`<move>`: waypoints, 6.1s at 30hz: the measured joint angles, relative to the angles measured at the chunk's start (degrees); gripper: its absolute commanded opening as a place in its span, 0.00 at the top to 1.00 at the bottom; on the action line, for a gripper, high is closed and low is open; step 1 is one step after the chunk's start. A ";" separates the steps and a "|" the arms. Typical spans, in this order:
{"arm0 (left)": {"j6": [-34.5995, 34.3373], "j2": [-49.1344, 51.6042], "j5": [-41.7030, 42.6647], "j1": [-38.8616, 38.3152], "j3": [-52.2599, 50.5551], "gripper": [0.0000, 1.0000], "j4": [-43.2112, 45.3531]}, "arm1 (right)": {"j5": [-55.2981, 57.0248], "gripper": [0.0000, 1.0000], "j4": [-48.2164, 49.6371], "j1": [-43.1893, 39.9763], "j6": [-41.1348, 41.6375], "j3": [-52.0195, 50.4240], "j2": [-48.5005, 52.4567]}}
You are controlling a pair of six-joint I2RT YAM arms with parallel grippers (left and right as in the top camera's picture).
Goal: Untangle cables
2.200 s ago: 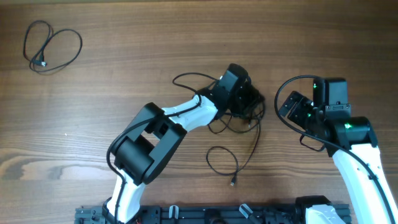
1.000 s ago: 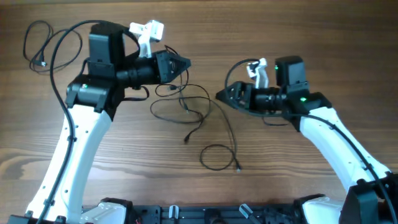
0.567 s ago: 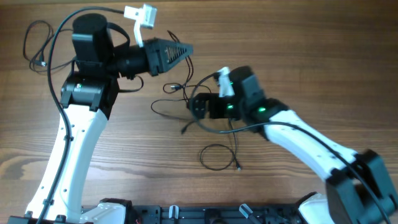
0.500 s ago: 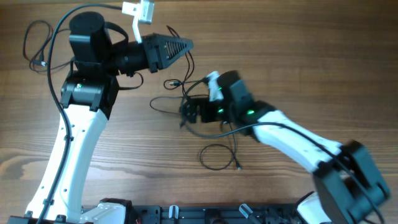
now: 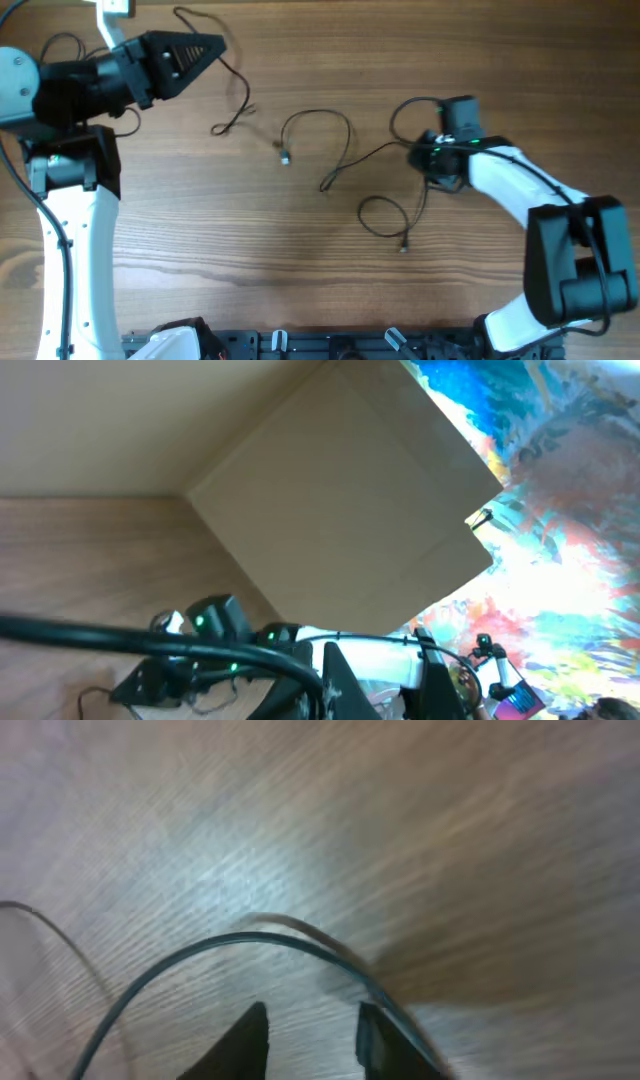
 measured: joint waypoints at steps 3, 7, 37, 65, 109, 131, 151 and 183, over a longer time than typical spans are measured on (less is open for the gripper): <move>1.88 0.00 0.66 1.60 0.00 0.96 0.00 | -4.74 0.39 -3.45 -1.84 -8.26 -0.02 -0.26; 4.66 -0.02 0.79 9.38 0.00 0.96 -0.09 | -6.47 0.16 -6.14 -2.08 -12.94 -0.02 -0.42; 18.80 31.30 -76.24 48.74 0.52 0.00 -50.21 | -4.66 0.00 -11.21 -2.08 -17.31 -0.13 -39.15; 54.51 32.06 -56.24 -31.41 0.55 0.00 -49.81 | 1.29 0.00 -19.54 -2.14 -16.59 -0.13 -33.66; 45.75 8.46 -80.35 -13.57 3.76 0.96 -71.12 | 9.11 0.00 -26.95 -6.21 -14.51 -0.13 -33.66; 34.95 19.65 -94.95 6.36 3.76 0.42 -73.09 | 9.09 0.00 -26.53 -6.21 -12.94 -0.13 -33.66; 36.26 15.56 -84.48 1.73 6.91 0.00 -64.87 | 9.09 0.00 -27.04 -6.21 -11.65 -0.13 -33.66; 13.49 28.00 -101.59 -1.22 -17.68 0.95 -84.85 | 9.09 0.00 -28.85 -6.21 -11.67 -0.13 -27.15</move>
